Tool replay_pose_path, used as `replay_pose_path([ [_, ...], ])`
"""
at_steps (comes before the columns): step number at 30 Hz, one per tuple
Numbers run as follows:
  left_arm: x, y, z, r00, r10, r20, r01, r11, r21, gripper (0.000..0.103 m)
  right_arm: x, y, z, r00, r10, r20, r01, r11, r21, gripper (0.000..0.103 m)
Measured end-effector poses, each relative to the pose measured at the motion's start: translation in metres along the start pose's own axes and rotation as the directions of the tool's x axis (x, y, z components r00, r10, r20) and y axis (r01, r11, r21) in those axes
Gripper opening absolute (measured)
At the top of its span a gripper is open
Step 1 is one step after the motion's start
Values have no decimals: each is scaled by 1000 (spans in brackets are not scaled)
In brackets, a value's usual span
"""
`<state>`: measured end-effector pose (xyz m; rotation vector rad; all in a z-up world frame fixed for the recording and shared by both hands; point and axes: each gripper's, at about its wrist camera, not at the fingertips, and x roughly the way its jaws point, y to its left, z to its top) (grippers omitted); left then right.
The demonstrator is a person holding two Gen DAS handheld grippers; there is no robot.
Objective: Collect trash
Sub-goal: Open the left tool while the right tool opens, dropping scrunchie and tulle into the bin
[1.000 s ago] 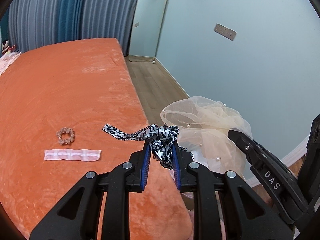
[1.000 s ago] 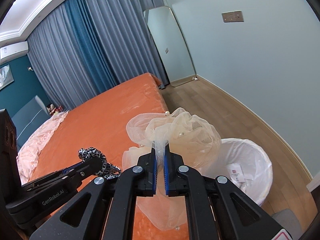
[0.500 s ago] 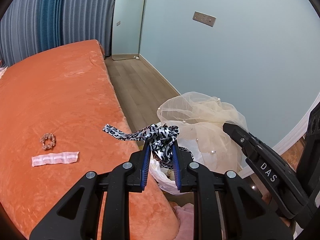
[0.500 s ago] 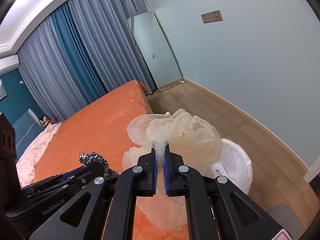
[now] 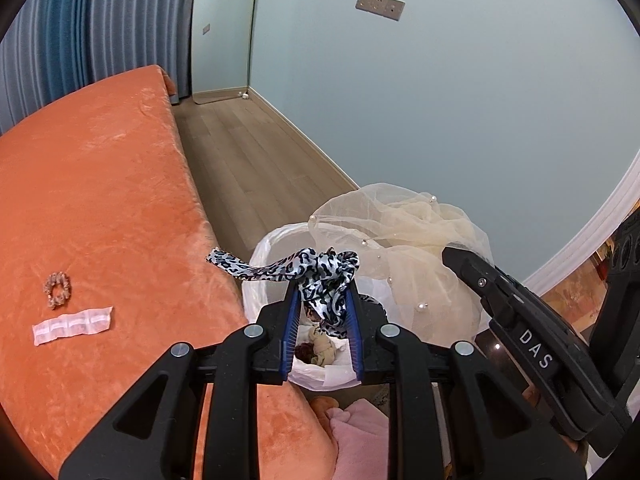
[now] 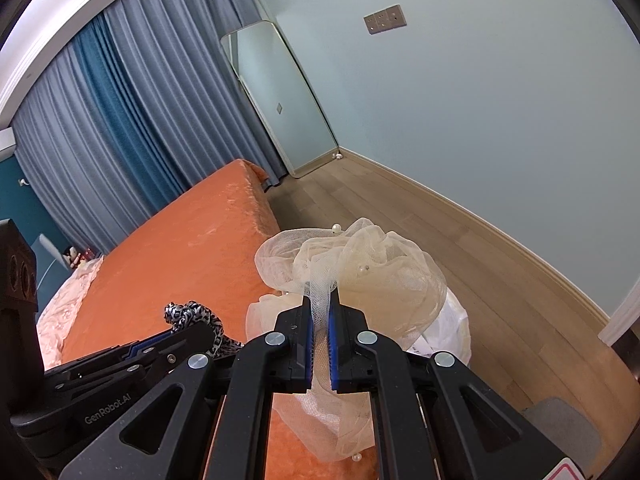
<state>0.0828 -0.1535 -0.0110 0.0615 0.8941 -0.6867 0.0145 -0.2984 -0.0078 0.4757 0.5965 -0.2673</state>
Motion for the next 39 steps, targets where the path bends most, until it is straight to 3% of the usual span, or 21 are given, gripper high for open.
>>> replay_pose_path([
  [6, 23, -7, 5, 999, -20, -29, 20, 1000, 1, 27, 14, -12, 0, 1000, -18, -19, 18, 1000, 10, 6],
  [8, 27, -8, 6, 999, -20, -31, 20, 1000, 2, 31, 19, -14, -2, 999, -19, -29, 20, 1000, 15, 11],
  [12, 30, -5, 6, 1000, -5, -26, 5, 1000, -9, 48, 30, -14, -1, 999, -20, -43, 21, 1000, 21, 13],
  [22, 30, 18, 3, 1000, 11, -27, -12, 999, -50, 49, 43, -2, -11, 997, -14, -76, 15, 1000, 9, 13],
  [27, 20, 31, -2, 1000, 19, -19, -21, 997, -77, 49, 45, 5, -16, 996, -9, -89, 9, 1000, -3, 24],
  [39, -5, 70, -14, 999, 43, 4, -42, 989, -145, 49, 44, 45, -32, 994, 19, -111, -25, 998, -55, 31],
])
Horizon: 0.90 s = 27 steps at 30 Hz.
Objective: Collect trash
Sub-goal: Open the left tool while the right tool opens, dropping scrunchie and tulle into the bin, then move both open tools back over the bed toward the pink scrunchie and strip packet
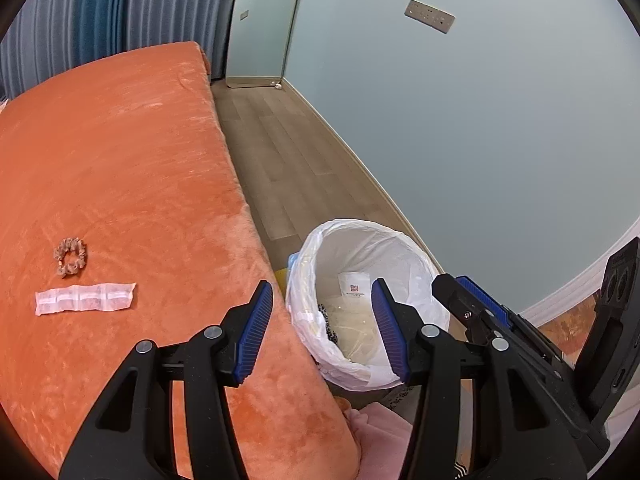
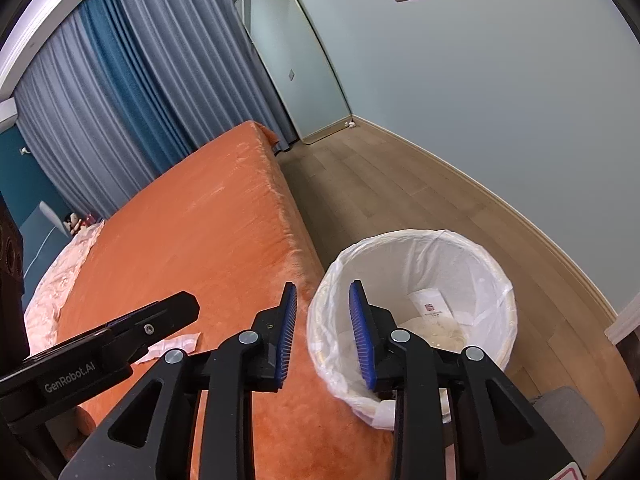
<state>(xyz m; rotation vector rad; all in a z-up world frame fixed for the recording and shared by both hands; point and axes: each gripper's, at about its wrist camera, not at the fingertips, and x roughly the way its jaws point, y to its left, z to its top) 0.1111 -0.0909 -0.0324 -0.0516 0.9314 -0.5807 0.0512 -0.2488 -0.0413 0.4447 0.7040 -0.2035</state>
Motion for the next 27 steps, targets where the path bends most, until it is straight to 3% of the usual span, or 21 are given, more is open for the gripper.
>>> replay_pose_path([
  [27, -42, 116, -28, 996, 90, 24, -84, 980, -179, 49, 21, 118, -38, 992, 63, -105, -81, 981, -178, 33],
])
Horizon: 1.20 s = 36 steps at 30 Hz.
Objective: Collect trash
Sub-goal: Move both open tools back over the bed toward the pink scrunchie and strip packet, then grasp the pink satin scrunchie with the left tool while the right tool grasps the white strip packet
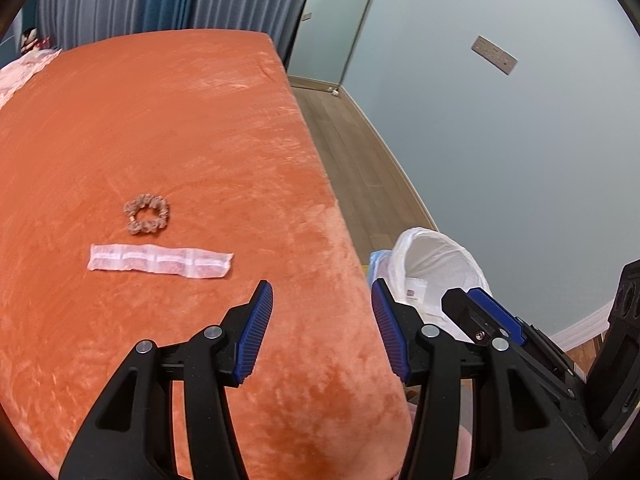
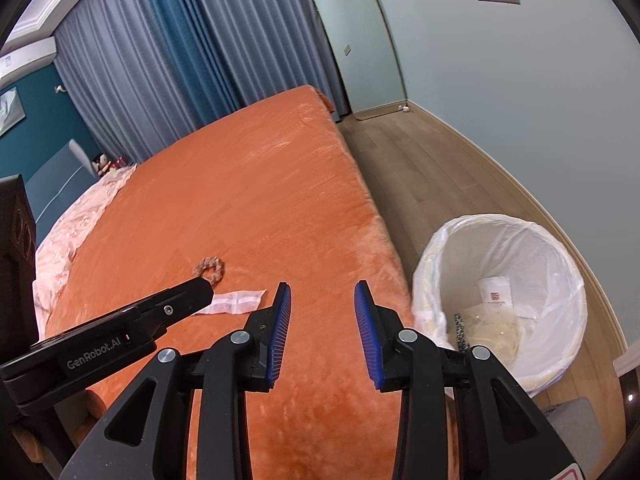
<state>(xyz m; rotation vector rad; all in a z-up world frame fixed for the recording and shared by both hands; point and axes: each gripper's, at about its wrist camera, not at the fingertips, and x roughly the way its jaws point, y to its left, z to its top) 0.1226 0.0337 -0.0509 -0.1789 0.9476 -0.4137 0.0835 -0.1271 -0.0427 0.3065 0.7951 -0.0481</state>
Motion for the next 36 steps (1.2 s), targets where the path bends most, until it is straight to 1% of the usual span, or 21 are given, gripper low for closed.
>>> replay_pose_path([
  [7, -5, 54, -4, 999, 53, -1, -53, 996, -65, 50, 25, 40, -10, 998, 35, -52, -38, 998, -58, 33],
  [14, -9, 111, -6, 994, 106, -10, -106, 984, -142, 50, 54, 72, -22, 992, 53, -111, -65, 992, -110, 33],
  [16, -9, 128, -7, 993, 117, -14, -118, 979, -166, 50, 63, 82, -25, 991, 53, -127, -69, 990, -126, 35],
  [18, -8, 142, -7, 991, 130, -19, -131, 975, -181, 50, 73, 90, -28, 988, 53, -143, -74, 987, -141, 40],
  [19, -7, 150, -7, 990, 137, -23, -139, 972, -189, 50, 77, 94, -29, 987, 54, -149, -77, 986, -147, 41],
  [20, -6, 156, -7, 989, 144, -26, -146, 970, -193, 51, 83, 99, -31, 986, 54, -159, -79, 985, -155, 41],
  [22, -3, 171, -5, 986, 167, -32, -170, 963, -208, 57, 94, 104, -33, 983, 57, -175, -86, 983, -162, 41],
  [23, -2, 177, -4, 984, 174, -33, -177, 960, -217, 58, 100, 107, -34, 981, 57, -188, -88, 983, -162, 41],
  [25, 3, 192, -1, 982, 187, -41, -191, 953, -233, 60, 112, 109, -34, 976, 60, -211, -94, 983, -156, 41],
  [29, 17, 213, 7, 976, 208, -59, -216, 945, -246, 61, 139, 115, -35, 968, 49, -245, -89, 984, -155, 41],
  [36, 54, 233, 30, 972, 218, -89, -234, 938, -255, 62, 185, 117, -29, 958, 39, -285, -86, 985, -152, 41],
])
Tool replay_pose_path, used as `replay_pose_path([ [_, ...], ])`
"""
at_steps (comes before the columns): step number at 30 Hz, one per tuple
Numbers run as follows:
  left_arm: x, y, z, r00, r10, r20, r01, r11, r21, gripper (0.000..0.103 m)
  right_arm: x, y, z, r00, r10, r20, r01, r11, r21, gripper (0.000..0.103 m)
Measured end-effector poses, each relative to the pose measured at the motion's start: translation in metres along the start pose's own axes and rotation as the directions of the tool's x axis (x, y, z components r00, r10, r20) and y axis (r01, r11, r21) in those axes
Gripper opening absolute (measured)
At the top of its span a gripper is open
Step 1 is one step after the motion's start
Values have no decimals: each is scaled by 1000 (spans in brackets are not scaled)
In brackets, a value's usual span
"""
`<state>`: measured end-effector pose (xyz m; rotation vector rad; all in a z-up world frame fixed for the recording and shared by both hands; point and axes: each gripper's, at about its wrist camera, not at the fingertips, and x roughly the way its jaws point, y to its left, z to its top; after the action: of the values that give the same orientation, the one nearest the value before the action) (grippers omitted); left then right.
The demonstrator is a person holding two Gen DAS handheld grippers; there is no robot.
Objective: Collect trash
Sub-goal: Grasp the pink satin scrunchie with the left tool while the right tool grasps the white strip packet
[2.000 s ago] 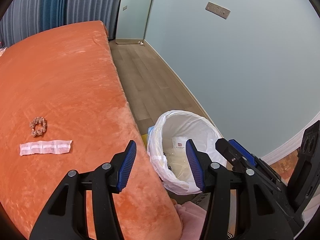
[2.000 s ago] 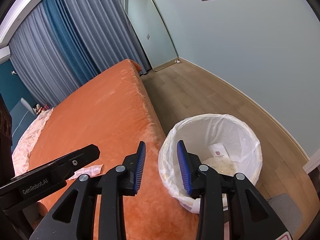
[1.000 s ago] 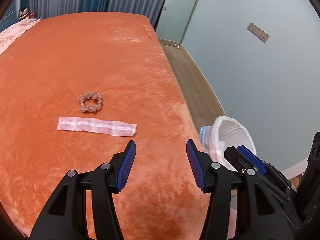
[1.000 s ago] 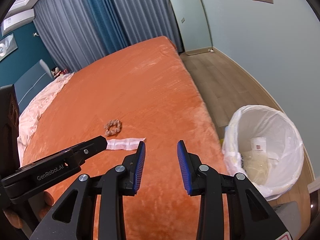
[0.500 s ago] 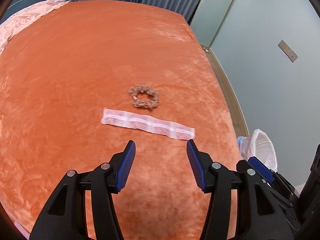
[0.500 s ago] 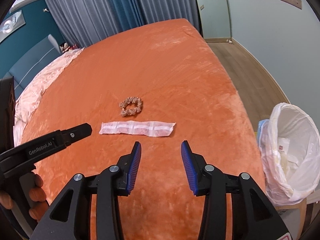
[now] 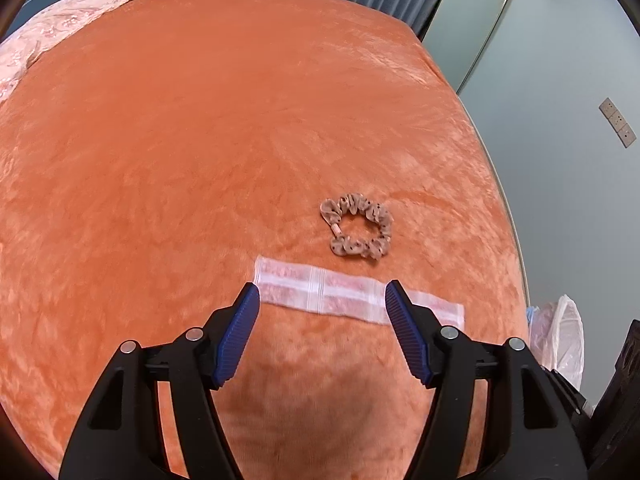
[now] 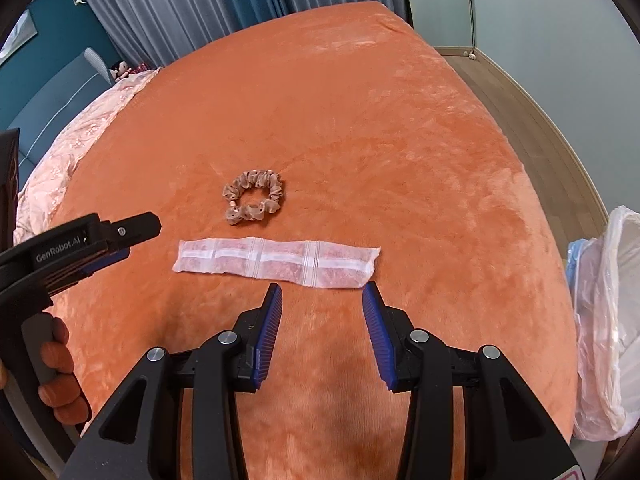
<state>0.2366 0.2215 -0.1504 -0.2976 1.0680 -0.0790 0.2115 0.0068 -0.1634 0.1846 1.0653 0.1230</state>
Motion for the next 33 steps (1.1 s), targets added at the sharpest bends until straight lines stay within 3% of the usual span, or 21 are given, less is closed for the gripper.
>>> replay_pose_path([
  [8, 52, -8, 30, 999, 6, -38, -6, 1000, 18, 62, 41, -16, 14, 999, -10, -40, 11, 999, 37, 41],
  [15, 97, -16, 36, 995, 32, -96, -29, 999, 33, 61, 68, -19, 10, 997, 0, -75, 3, 999, 46, 41],
  [19, 115, -16, 36, 992, 50, -118, -46, 998, 40, 52, 75, -19, 5, 998, 2, -65, 1, 999, 48, 41],
  [23, 120, -19, 35, 990, 101, -94, -94, 993, 70, 42, 75, -18, 5, 999, -13, -46, 15, 999, 42, 32],
  [28, 120, -18, 35, 988, 132, -75, -125, 989, 85, 13, 74, -21, 1, 999, -3, -40, 6, 998, 64, 19],
  [30, 118, -18, 35, 989, 129, -77, -123, 989, 87, 9, 73, -21, -1, 999, 20, -49, -16, 997, 70, 10],
  [33, 111, -19, 33, 990, 117, -84, -110, 991, 82, 7, 67, -20, -4, 998, 30, -55, -26, 997, 69, 10],
])
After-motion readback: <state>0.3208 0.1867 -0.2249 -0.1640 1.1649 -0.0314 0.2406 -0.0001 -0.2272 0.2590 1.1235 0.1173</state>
